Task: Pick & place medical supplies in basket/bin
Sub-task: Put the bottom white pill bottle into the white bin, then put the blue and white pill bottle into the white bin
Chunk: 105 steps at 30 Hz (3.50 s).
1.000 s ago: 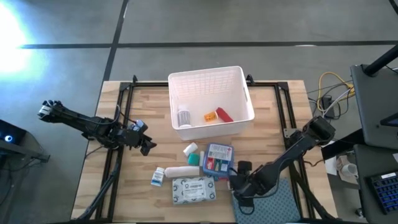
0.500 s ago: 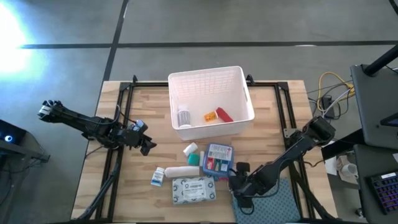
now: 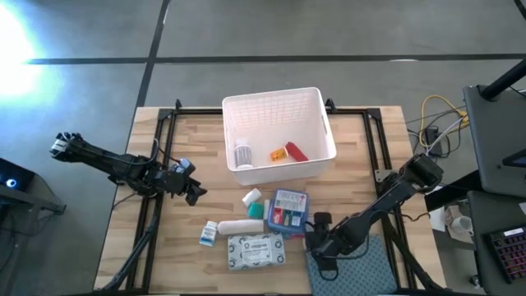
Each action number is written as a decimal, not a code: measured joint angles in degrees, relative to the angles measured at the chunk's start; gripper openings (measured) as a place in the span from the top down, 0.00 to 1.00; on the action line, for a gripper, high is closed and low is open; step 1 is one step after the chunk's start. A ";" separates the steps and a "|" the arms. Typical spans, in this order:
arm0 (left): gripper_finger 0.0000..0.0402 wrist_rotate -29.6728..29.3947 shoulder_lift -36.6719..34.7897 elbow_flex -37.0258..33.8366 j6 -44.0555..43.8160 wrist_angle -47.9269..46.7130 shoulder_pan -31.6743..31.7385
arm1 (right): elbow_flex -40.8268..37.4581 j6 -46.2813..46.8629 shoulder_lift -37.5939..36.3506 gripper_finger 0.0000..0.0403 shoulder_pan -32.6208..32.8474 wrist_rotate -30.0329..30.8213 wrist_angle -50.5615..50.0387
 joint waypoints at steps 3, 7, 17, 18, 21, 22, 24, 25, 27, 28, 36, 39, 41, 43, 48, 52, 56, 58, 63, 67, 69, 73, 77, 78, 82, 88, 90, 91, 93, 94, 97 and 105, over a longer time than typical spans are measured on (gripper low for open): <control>0.43 0.00 0.00 0.00 -0.01 0.00 0.00 | -0.09 2.62 0.00 0.46 -0.83 0.00 -0.28; 0.43 0.00 0.00 0.00 -0.02 0.00 0.01 | 0.77 1.97 0.00 0.54 -2.08 0.17 -0.55; 0.43 0.04 -0.01 0.00 -0.04 0.00 0.01 | 7.38 10.10 -2.19 0.58 -3.88 -0.03 -8.06; 0.43 0.09 0.00 0.00 -0.03 -0.03 0.02 | 8.95 11.78 -3.15 0.58 -3.65 0.22 -9.85; 0.43 0.10 -0.02 0.00 0.01 -0.20 0.01 | 13.12 14.49 -6.44 0.57 -2.53 3.56 -14.08; 0.43 0.11 -0.02 0.00 0.25 -0.22 0.02 | 14.60 15.95 -7.43 0.57 -2.28 6.27 -16.57; 0.43 0.11 -0.02 0.00 0.89 -0.21 0.02 | 17.74 21.03 -9.62 0.57 -2.15 14.88 -23.56; 0.43 0.11 -0.02 0.00 1.00 -0.21 0.02 | 19.27 24.28 -10.77 0.57 -2.67 20.49 -27.46; 0.43 0.11 -0.02 0.00 1.07 -0.20 0.02 | 22.08 28.10 -12.75 0.57 -5.32 29.74 -31.96; 0.43 0.13 -0.01 0.00 1.07 -0.20 0.02 | 23.07 28.95 -13.64 0.57 -7.13 33.07 -32.73; 0.43 0.22 -0.02 0.00 1.10 -0.18 0.02 | 26.98 2.40 -18.08 0.55 -28.78 32.60 -20.41; 0.43 3.01 -0.02 0.00 1.10 -0.20 -0.02 | 27.22 -6.31 -17.24 0.52 -38.04 16.00 -11.61; 0.43 6.55 -0.02 0.00 1.02 -0.19 -0.07 | 27.30 -7.40 -16.13 0.49 -43.15 5.39 -8.46; 0.43 8.69 0.00 0.00 -0.27 -0.45 -0.30 | 27.25 -8.48 -14.60 0.45 -46.32 -1.20 -7.83; 0.43 9.09 0.10 0.00 -6.70 -3.43 -2.32 | 27.14 -12.92 -12.43 0.30 -47.75 -5.48 -10.03; 0.43 9.11 1.29 0.41 -15.03 -6.07 -5.59 | 27.14 -16.01 -12.69 0.18 -46.76 -3.64 -10.18; 0.43 9.10 6.41 4.67 -21.55 -10.11 -9.86 | 27.45 -15.33 -14.26 0.11 -46.42 1.45 -12.45; 0.43 9.11 10.53 8.24 -24.37 -13.19 -11.98 | 28.10 -14.52 -15.03 0.11 -46.61 3.05 -14.41; 0.43 9.68 23.45 19.17 -28.35 -22.10 -16.29 | 29.21 -14.86 -15.56 0.11 -47.12 5.77 -18.23; 0.43 11.41 32.82 25.67 -28.95 -23.15 -17.76 | 29.37 -16.07 -15.65 0.11 -47.58 5.87 -18.68; 0.43 12.90 36.46 28.04 -30.45 -23.02 -18.09 | 29.37 -17.40 -15.65 0.11 -47.96 5.83 -18.67; 0.43 13.68 41.36 31.03 -35.46 -21.28 -19.18 | 29.37 -21.86 -15.69 0.11 -48.99 5.40 -18.67; 0.43 13.78 44.28 30.66 -41.61 -16.34 -19.75 | 29.37 -26.32 -15.71 0.11 -51.36 0.11 -18.67; 0.43 13.77 44.98 30.34 -43.03 -15.23 -19.82 | 29.37 -27.47 -15.72 0.11 -52.14 -1.54 -18.67; 0.42 13.75 48.37 30.10 -46.88 -12.47 -19.82 | 29.37 -31.39 -15.74 0.11 -54.55 -5.70 -18.66; 0.35 13.84 51.67 30.10 -49.13 -13.27 -19.82 | 29.37 -36.03 -15.87 0.11 -55.85 -7.15 -18.86; 0.31 14.01 51.91 30.01 -49.24 -14.14 -19.78 | 29.37 -36.69 -15.87 0.11 -55.89 -7.34 -18.86; 0.29 13.99 51.97 30.01 -49.24 -13.95 -19.61 | 29.36 -37.02 -15.87 0.11 -55.91 -7.35 -18.84; 0.26 13.98 51.98 30.01 -49.22 -13.41 -19.41 | 29.35 -37.72 -15.87 0.11 -55.91 -7.35 -18.68; 0.25 13.94 51.98 30.01 -49.24 -13.38 -19.39 | 29.35 -38.14 -15.87 0.11 -55.93 -7.37 -18.62; 0.24 13.69 52.43 30.01 -49.21 -13.25 -19.37 | 29.33 -38.44 -15.87 0.11 -56.19 -7.36 -18.64; 0.24 13.74 56.76 29.99 -49.11 -11.19 -19.39 | 29.33 -38.42 -15.87 0.11 -57.46 -7.38 -18.66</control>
